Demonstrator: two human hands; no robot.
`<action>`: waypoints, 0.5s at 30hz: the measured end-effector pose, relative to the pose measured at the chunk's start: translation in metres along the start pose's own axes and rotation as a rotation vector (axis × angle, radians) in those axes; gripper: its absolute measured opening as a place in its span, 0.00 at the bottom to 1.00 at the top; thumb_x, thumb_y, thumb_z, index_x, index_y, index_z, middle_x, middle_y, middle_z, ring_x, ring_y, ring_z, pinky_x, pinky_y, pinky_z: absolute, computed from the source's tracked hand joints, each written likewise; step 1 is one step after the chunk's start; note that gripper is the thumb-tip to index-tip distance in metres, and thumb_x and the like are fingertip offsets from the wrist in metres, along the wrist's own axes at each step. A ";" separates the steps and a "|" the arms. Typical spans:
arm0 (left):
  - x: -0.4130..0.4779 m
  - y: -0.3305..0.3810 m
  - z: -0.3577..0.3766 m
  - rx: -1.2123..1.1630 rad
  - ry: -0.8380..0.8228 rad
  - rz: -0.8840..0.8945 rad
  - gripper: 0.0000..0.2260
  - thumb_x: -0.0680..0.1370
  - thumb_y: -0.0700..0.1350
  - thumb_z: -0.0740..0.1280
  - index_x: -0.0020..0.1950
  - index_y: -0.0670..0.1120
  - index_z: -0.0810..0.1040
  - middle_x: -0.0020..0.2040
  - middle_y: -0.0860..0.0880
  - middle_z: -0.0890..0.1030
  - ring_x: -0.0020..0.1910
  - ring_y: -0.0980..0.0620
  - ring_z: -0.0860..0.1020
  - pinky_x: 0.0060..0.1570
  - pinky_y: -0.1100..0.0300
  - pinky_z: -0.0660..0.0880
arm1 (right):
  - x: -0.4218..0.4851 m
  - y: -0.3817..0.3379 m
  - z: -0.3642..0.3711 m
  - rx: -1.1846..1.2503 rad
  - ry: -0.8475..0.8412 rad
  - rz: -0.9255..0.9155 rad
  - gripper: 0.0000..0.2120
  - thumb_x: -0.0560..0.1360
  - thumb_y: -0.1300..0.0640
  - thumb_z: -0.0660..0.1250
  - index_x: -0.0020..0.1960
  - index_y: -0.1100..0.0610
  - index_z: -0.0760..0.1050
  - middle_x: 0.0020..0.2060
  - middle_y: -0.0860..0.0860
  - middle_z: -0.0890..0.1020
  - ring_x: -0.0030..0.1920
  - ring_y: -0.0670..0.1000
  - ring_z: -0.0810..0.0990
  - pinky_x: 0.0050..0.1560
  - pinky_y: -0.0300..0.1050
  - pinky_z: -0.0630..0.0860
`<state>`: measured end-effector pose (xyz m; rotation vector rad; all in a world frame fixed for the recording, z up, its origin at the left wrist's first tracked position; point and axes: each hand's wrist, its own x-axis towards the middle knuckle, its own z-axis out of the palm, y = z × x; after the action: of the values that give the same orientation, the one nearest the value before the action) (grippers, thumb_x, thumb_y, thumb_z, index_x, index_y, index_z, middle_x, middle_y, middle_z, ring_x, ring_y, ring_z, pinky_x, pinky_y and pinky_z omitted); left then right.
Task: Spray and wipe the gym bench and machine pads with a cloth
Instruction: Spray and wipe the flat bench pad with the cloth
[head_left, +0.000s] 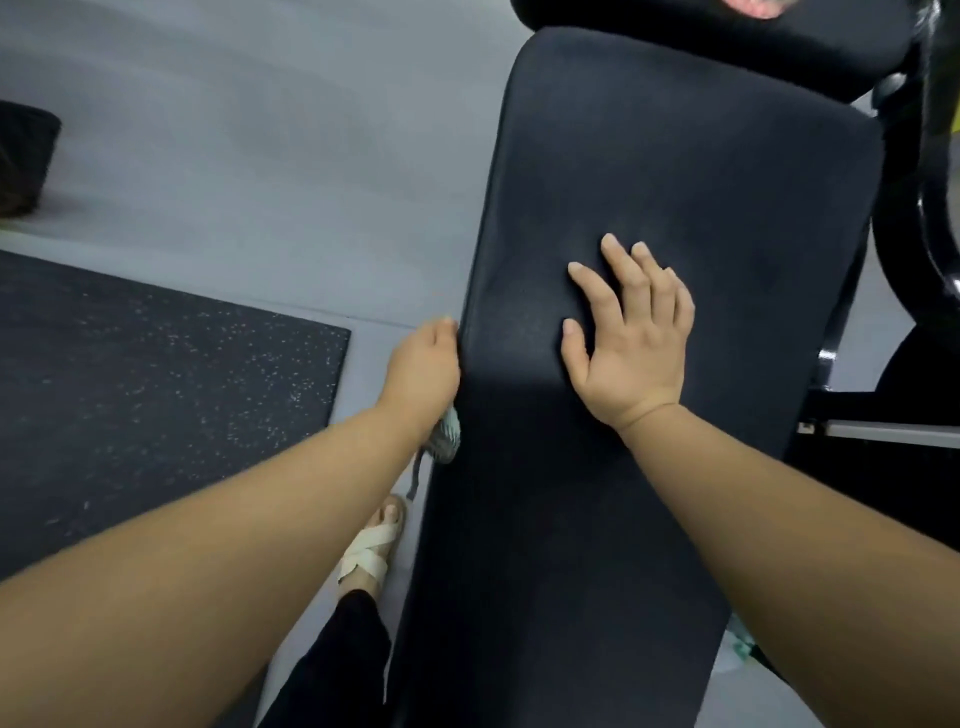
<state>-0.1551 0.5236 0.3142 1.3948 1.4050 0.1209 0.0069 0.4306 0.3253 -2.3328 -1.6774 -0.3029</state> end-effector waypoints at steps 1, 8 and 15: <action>0.013 0.023 -0.003 -0.017 0.026 0.044 0.16 0.82 0.44 0.50 0.43 0.40 0.74 0.46 0.41 0.77 0.47 0.46 0.73 0.48 0.54 0.68 | -0.001 0.000 0.000 -0.001 0.001 0.002 0.19 0.75 0.49 0.59 0.65 0.51 0.69 0.69 0.55 0.70 0.70 0.56 0.62 0.70 0.55 0.56; 0.045 0.089 -0.007 0.015 0.116 0.198 0.18 0.84 0.47 0.48 0.44 0.41 0.72 0.49 0.39 0.77 0.48 0.42 0.72 0.42 0.56 0.61 | -0.001 0.000 0.000 0.001 0.011 0.002 0.20 0.74 0.49 0.59 0.65 0.51 0.68 0.68 0.55 0.70 0.69 0.57 0.63 0.69 0.56 0.57; 0.012 0.047 -0.007 0.019 0.062 0.036 0.18 0.83 0.47 0.49 0.49 0.39 0.74 0.50 0.39 0.78 0.54 0.41 0.74 0.49 0.54 0.68 | 0.001 0.001 0.000 -0.003 0.009 -0.007 0.20 0.74 0.49 0.58 0.65 0.51 0.68 0.68 0.55 0.69 0.69 0.57 0.63 0.70 0.55 0.56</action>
<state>-0.1262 0.5510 0.3427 1.4434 1.4352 0.1759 0.0083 0.4314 0.3259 -2.3246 -1.6831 -0.3168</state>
